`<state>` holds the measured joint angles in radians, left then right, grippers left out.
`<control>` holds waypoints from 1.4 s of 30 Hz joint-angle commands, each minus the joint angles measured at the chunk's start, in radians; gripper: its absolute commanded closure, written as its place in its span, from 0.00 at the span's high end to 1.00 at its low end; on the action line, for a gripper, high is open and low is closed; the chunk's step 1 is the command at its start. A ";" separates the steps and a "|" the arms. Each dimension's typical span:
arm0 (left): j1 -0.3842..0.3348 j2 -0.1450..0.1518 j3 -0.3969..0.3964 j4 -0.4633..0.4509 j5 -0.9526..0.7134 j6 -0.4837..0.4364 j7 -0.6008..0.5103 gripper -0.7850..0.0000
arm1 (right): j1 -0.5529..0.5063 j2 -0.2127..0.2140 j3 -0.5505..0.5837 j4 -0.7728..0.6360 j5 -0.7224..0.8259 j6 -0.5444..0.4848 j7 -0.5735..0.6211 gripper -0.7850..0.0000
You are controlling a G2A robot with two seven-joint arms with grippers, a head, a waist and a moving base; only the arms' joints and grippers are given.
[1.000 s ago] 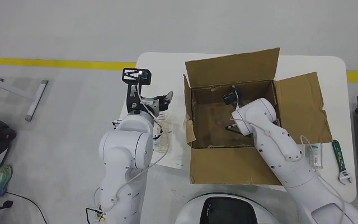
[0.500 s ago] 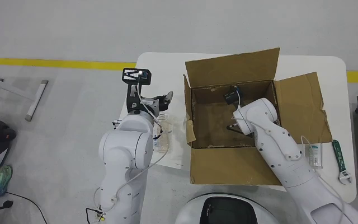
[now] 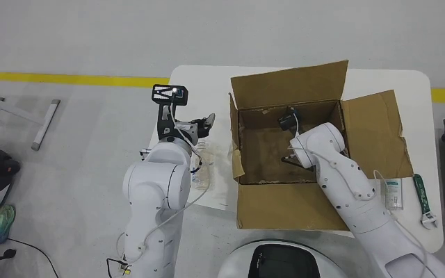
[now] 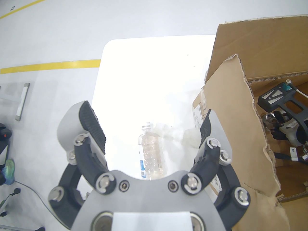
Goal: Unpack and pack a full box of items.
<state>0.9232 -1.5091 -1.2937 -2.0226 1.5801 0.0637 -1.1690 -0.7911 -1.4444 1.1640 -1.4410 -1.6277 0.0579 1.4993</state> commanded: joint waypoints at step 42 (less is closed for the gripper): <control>0.000 0.000 0.000 0.000 0.000 0.000 0.000 1.00 | -0.459 0.037 0.279 -0.864 -0.011 0.004 -0.184 0.00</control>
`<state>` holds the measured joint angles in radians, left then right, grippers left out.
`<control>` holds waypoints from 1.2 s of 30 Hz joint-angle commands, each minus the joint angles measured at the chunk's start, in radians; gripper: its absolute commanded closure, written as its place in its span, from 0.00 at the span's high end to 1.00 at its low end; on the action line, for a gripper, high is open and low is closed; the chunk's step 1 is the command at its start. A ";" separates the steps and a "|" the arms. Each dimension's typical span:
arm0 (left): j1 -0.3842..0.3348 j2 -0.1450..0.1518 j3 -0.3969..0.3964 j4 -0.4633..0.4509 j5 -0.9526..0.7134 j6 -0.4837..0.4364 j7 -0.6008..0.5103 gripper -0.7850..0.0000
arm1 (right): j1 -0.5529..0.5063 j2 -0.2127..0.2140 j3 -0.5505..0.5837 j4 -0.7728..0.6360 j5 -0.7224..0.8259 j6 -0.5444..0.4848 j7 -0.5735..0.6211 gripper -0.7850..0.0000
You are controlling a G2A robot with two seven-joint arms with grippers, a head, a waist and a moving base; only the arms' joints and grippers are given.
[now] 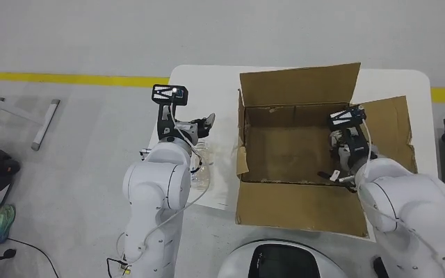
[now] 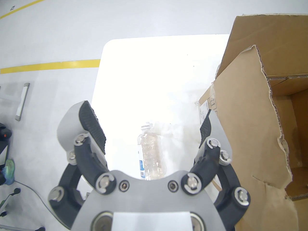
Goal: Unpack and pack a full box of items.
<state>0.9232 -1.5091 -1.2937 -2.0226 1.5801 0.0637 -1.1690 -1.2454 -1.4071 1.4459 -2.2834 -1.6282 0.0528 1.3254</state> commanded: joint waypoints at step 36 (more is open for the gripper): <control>0.000 0.000 0.000 0.000 0.000 0.000 0.000 1.00 | -0.051 0.007 0.498 -0.067 0.103 0.076 -0.112 0.00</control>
